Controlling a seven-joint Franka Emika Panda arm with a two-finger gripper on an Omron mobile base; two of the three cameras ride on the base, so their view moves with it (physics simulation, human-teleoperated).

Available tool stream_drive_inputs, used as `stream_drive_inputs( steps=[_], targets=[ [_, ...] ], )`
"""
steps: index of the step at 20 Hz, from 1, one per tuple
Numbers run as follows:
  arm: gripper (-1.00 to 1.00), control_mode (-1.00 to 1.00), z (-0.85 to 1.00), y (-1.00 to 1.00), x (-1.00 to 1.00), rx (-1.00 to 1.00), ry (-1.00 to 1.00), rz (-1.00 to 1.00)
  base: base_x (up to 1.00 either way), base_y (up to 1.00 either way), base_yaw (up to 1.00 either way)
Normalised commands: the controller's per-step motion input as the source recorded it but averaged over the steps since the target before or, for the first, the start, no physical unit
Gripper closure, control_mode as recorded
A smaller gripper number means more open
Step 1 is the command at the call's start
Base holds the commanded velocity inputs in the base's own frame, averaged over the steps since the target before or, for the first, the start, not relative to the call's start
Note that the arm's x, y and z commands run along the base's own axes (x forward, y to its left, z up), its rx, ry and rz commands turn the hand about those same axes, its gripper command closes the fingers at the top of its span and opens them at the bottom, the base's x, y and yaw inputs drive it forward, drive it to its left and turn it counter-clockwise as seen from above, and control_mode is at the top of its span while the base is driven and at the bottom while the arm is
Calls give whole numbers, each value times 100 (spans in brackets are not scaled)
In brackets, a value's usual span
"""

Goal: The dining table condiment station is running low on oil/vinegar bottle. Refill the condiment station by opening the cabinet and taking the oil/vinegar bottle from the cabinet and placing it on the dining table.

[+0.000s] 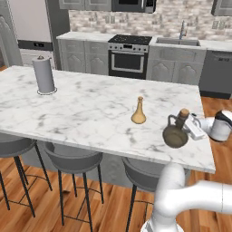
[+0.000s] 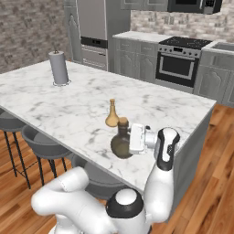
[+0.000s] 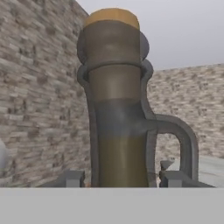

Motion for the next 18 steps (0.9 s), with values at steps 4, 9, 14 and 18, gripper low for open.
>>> stream_drive_inputs(
  steps=[4,9,14,18],
  targets=[
    [100,-100,-40,0,43,-4,0,-2,0,0,0],
    [100,-100,-16,-17,37,-1,0,0,0,0,0],
    [100,-100,-23,-1,49,-1,0,-1,0,0,0],
    [100,-100,-27,0,39,-2,0,-2,0,0,0]
  ],
)
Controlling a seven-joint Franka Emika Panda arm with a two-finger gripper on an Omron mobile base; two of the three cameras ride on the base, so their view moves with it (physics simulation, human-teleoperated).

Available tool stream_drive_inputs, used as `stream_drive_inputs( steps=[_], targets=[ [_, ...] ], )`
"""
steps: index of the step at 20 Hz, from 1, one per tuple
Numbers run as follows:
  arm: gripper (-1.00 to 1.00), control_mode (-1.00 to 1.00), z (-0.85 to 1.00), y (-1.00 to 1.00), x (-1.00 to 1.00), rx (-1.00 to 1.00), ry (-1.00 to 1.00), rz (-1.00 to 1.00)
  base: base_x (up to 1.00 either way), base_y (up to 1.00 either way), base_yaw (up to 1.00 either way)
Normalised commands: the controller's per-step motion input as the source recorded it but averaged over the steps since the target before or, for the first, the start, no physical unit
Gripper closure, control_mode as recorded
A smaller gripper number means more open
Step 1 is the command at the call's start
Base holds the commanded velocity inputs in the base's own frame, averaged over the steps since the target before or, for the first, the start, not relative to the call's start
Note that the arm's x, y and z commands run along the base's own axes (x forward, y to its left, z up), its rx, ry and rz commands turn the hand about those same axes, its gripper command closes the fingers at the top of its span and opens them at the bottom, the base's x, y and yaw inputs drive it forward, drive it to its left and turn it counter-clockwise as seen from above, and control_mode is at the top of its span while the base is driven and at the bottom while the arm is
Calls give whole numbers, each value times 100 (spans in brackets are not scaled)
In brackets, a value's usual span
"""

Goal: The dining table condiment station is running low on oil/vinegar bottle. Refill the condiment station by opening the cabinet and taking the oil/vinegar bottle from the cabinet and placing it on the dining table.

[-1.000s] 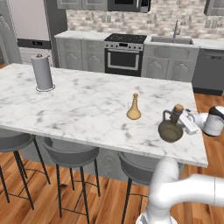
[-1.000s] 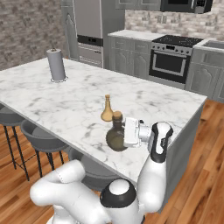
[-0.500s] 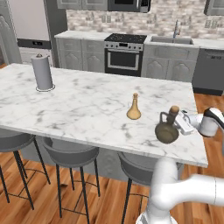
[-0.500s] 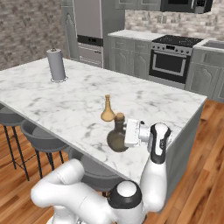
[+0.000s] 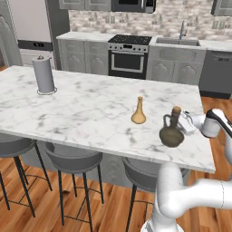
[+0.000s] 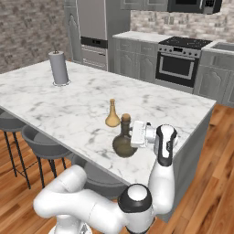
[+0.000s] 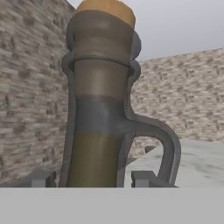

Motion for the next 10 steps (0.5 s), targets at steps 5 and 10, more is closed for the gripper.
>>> stream_drive_inputs(
  steps=[5,10],
  targets=[
    [100,-100,-27,0,9,-2,0,0,0,0,0],
    [100,-100,-5,2,12,-3,-11,0,0,0,0]
  ],
)
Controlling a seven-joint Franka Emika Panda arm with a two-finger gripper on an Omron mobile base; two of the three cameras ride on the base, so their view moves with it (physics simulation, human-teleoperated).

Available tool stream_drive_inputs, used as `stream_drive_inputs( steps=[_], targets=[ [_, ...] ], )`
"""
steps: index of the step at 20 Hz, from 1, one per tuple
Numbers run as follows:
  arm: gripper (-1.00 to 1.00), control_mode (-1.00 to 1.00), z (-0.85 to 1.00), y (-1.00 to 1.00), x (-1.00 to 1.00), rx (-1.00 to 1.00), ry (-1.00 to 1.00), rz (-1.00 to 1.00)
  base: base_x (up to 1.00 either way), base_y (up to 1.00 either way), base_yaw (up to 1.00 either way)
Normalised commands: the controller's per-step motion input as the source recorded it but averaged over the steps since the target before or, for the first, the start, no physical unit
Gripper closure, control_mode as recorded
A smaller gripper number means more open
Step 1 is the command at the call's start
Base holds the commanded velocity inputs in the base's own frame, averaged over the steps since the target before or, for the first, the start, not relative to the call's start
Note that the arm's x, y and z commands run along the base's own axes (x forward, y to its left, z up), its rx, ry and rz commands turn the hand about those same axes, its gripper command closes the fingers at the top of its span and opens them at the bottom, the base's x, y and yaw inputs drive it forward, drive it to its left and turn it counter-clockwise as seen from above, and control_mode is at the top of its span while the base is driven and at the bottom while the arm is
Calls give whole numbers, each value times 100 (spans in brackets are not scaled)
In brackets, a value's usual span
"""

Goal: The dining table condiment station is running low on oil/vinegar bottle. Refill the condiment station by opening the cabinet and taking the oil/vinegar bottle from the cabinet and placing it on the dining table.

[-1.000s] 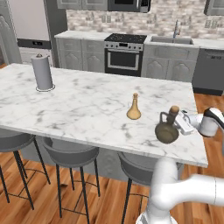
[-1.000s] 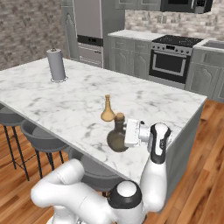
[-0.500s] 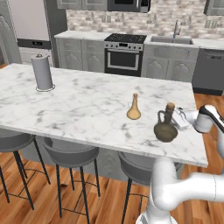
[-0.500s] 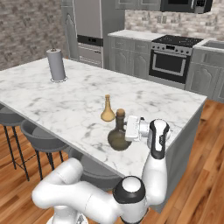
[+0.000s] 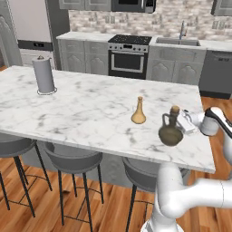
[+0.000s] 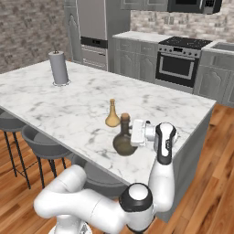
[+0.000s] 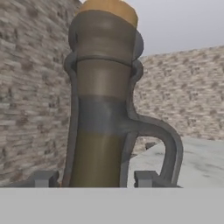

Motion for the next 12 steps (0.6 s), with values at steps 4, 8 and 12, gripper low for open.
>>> stream_drive_inputs(
  steps=[4,8,12],
  targets=[
    [100,-100,-9,1,7,-2,-15,0,0,0,0],
    [100,-100,-32,0,0,-2,-15,0,0,0,0],
    [100,-100,-52,0,0,0,-4,0,0,0,0]
  ],
)
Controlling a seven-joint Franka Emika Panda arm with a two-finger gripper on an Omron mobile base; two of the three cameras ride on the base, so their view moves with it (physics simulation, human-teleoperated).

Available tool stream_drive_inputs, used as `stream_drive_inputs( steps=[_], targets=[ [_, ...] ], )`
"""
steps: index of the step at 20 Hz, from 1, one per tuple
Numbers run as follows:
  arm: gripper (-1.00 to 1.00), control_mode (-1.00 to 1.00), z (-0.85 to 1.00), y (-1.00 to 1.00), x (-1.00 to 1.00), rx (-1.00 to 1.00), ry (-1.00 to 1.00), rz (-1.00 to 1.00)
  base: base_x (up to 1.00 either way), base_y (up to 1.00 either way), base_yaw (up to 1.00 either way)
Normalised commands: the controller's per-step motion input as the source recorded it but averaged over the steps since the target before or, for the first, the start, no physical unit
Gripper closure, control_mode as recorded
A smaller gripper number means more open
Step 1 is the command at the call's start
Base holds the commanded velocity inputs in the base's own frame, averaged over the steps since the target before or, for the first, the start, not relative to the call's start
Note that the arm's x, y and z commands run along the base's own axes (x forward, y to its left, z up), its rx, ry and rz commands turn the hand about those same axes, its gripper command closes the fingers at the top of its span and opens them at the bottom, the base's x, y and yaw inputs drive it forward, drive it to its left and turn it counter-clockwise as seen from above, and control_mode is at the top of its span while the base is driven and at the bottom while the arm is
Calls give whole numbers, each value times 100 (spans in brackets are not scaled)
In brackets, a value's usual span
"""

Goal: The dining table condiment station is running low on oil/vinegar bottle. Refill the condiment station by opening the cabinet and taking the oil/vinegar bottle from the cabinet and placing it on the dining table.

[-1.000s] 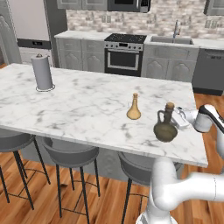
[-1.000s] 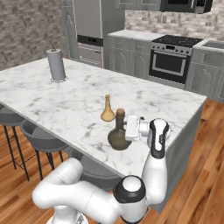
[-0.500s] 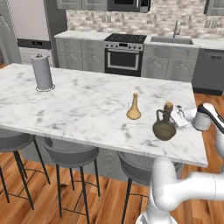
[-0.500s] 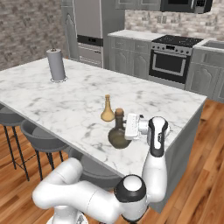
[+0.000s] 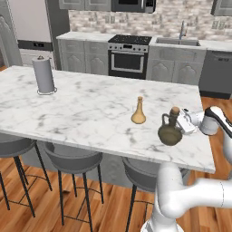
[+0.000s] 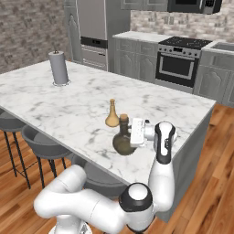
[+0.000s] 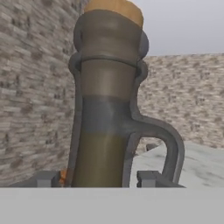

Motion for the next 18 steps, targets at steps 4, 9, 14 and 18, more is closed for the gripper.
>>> stream_drive_inputs(
  steps=[4,9,14,18],
  targets=[
    [-100,-100,-48,0,-4,0,-4,0,0,0,0],
    [-100,-100,-4,0,-10,0,-7,0,0,0,0],
    [-100,-100,0,0,-3,0,-4,0,0,0,0],
    [-100,-100,0,0,-2,0,-5,0,0,0,0]
  ],
)
